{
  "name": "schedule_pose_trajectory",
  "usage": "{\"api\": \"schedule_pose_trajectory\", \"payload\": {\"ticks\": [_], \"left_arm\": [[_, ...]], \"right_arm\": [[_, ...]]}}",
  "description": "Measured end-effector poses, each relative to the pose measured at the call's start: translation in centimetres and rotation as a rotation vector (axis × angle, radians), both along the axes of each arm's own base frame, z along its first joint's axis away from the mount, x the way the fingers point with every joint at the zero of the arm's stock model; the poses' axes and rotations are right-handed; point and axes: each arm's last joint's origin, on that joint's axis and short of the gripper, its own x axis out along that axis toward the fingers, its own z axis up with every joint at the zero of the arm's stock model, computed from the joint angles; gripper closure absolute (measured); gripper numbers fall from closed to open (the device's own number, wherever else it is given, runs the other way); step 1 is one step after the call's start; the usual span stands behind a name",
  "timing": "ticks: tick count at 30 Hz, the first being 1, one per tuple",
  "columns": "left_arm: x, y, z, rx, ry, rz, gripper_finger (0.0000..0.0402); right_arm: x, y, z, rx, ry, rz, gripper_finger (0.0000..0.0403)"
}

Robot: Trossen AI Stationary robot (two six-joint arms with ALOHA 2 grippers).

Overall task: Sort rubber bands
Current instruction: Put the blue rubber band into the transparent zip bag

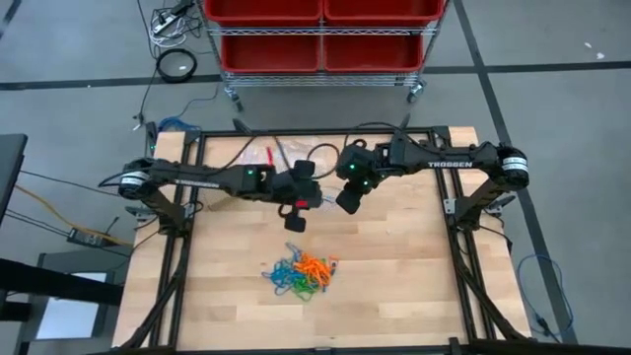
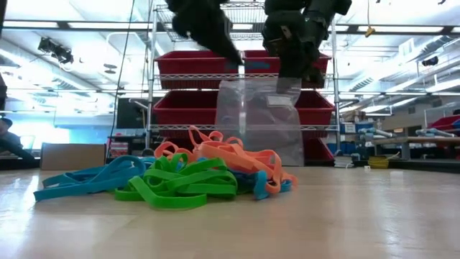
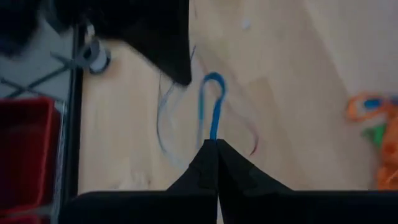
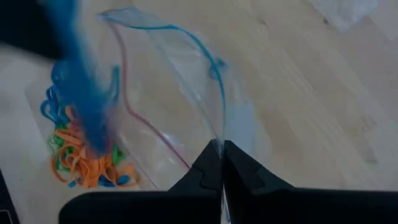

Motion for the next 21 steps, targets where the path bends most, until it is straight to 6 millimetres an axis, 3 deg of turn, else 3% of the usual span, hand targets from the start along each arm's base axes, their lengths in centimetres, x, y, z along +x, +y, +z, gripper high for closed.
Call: {"api": "schedule_pose_trajectory", "payload": {"ticks": [9, 21], "left_arm": [[1.4, 0.6, -1.6, 0.005, 0.085, 0.011, 0.0395], [1.7, 0.7, -1.2, 0.058, 0.042, 0.018, 0.0314]], "right_arm": [[0.1, 0.5, 0.0, -0.002, 0.001, 0.008, 0.0403], [0.1, 0.5, 0.0, -0.001, -0.005, 0.009, 0.0403]]}}
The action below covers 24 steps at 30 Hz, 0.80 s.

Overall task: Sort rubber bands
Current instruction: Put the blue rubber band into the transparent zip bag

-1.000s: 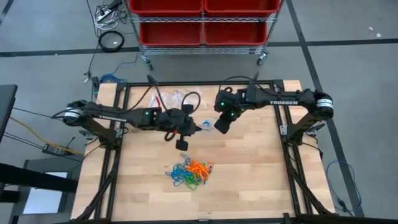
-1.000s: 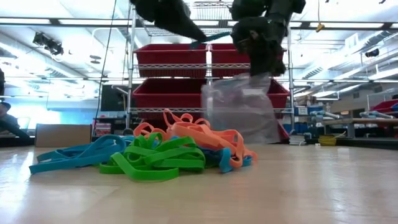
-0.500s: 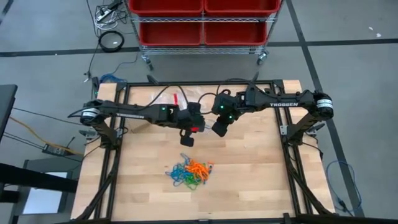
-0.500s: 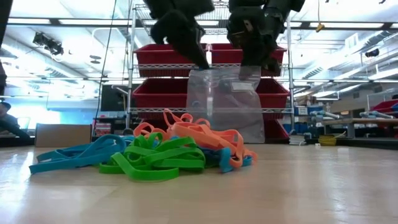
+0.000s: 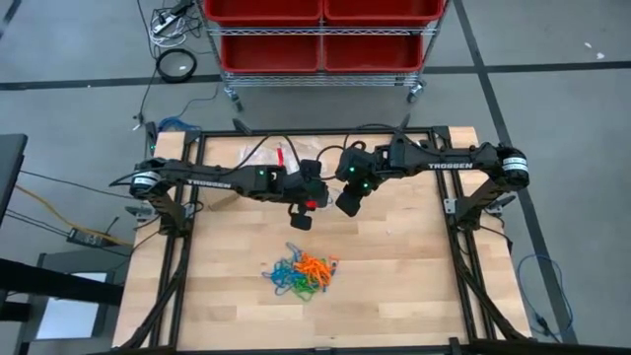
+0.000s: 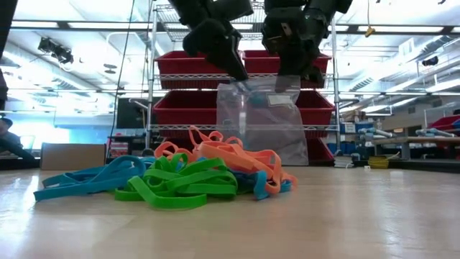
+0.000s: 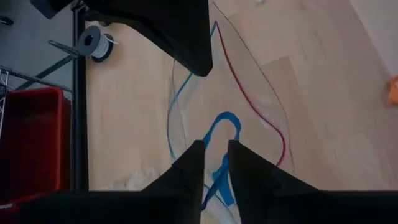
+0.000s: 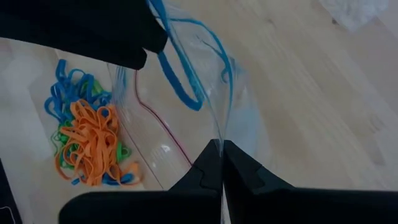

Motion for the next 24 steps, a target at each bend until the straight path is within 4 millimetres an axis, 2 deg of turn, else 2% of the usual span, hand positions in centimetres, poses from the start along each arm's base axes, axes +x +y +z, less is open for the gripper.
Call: {"api": "schedule_pose_trajectory", "payload": {"ticks": [5, 8, 13, 17, 20, 24], "left_arm": [[-0.2, -0.3, 0.3, -0.01, -0.007, 0.004, 0.028], [-1.0, -0.7, 1.7, -0.031, -0.045, 0.016, 0.0262], [-3.7, -1.2, 4.5, -0.077, -0.092, 0.053, 0.0242], [-6.2, -1.4, 5.9, -0.187, -0.079, 0.077, 0.0239], [-7.3, -1.8, 4.5, -0.285, -0.03, 0.073, 0.0239], [-8.1, -2.7, 0.2, -0.368, 0.045, 0.077, 0.0239]], "right_arm": [[-0.1, -0.1, 0.0, 0.002, 0.007, 0.002, 0.0403], [-0.4, -0.5, -0.2, -0.006, 0.039, -0.011, 0.0403], [-1.2, -1.4, -0.3, -0.08, 0.109, -0.061, 0.0403], [-2.1, -2.3, 0.8, -0.129, 0.079, -0.097, 0.0403], [-3.3, -3.1, 2.2, -0.167, 0.04, -0.134, 0.0403], [-5.7, -3.8, 4.6, -0.193, -0.023, -0.177, 0.0403]]}}
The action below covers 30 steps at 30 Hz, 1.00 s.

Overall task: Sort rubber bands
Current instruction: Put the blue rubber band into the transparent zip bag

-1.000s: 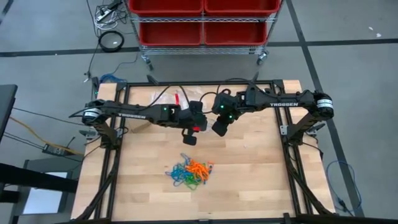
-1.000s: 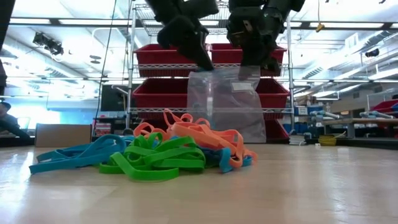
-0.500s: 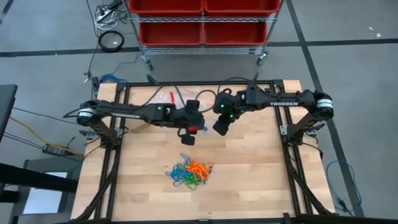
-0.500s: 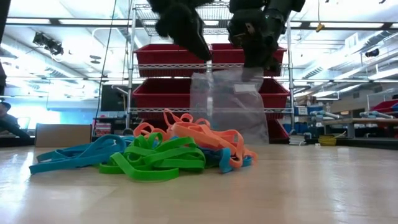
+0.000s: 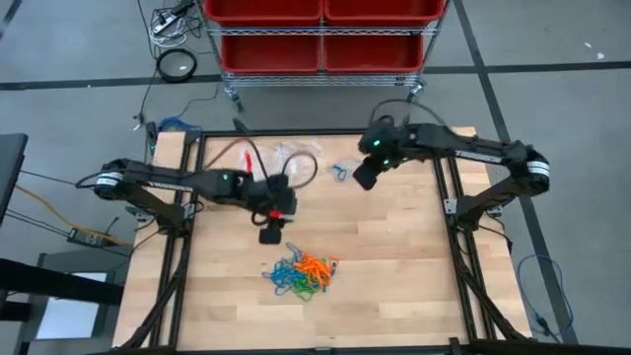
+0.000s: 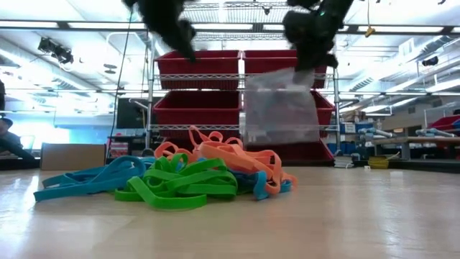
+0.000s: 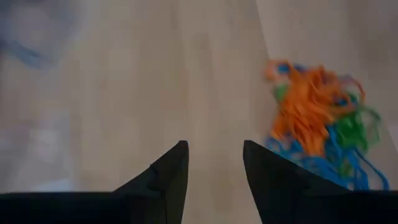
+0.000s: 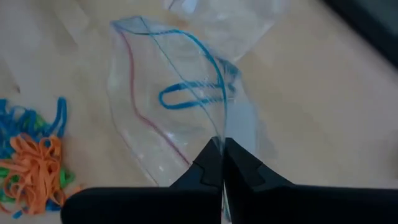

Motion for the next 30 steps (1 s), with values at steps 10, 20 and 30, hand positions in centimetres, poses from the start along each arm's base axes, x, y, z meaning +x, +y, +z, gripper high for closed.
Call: {"api": "schedule_pose_trajectory", "payload": {"ticks": [10, 20, 30], "left_arm": [[-2.4, -2.5, -11.3, -0.155, -0.076, -0.112, 0.0239], [-1.6, -2.6, -16.6, 0.004, -0.043, -0.148, 0.0239], [0.9, -2.8, -17.6, -0.022, 0.039, -0.224, 0.0356]], "right_arm": [[-6.3, 1.0, 4.8, -0.047, -0.151, -0.026, 0.0403], [-8.7, 2.0, 6.5, -0.052, -0.254, -0.032, 0.0403], [-7.6, 2.3, 5.9, -0.034, -0.227, 0.004, 0.0403]]}}
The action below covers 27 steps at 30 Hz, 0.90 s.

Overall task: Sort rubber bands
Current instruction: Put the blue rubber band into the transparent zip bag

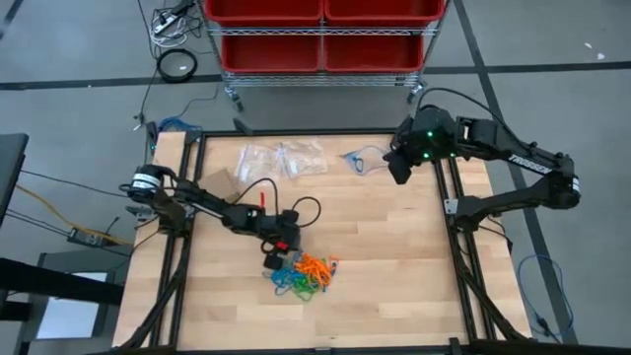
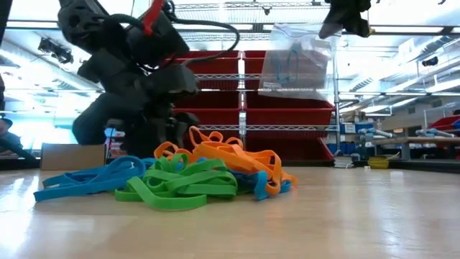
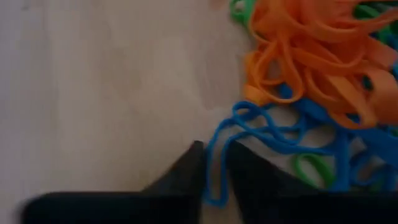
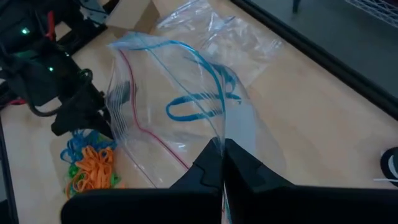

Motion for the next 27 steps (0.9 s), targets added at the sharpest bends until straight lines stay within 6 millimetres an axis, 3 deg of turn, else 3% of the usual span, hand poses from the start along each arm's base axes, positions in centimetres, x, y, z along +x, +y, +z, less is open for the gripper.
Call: {"api": "schedule_pose_trajectory", "payload": {"ticks": [2, 8, 13, 20, 27], "left_arm": [[0.0, 0.0, 0.0, 0.002, 0.014, -0.008, 0.0386], [-1.0, 0.3, 2.6, 0.045, 0.003, 0.032, 0.0398], [-1.2, 0.6, 9.1, 0.125, -0.115, 0.068, 0.04], [-1.8, 0.7, 17.3, 0.215, -0.258, 0.071, 0.04], [-1.0, 1.1, 21.8, 0.343, -0.29, 0.052, 0.0401]], "right_arm": [[0.0, 0.1, 0.0, 0.0, 0.0, 0.004, 0.0403], [0.3, 0.3, -0.3, 0.003, -0.011, 0.011, 0.0403], [1.4, 0.7, -2.6, 0.049, 0.003, 0.055, 0.0403], [4.1, 1.1, -8.0, 0.159, 0.1, 0.116, 0.0403], [8.6, 2.5, -11.0, 0.229, 0.126, 0.232, 0.0403]]}}
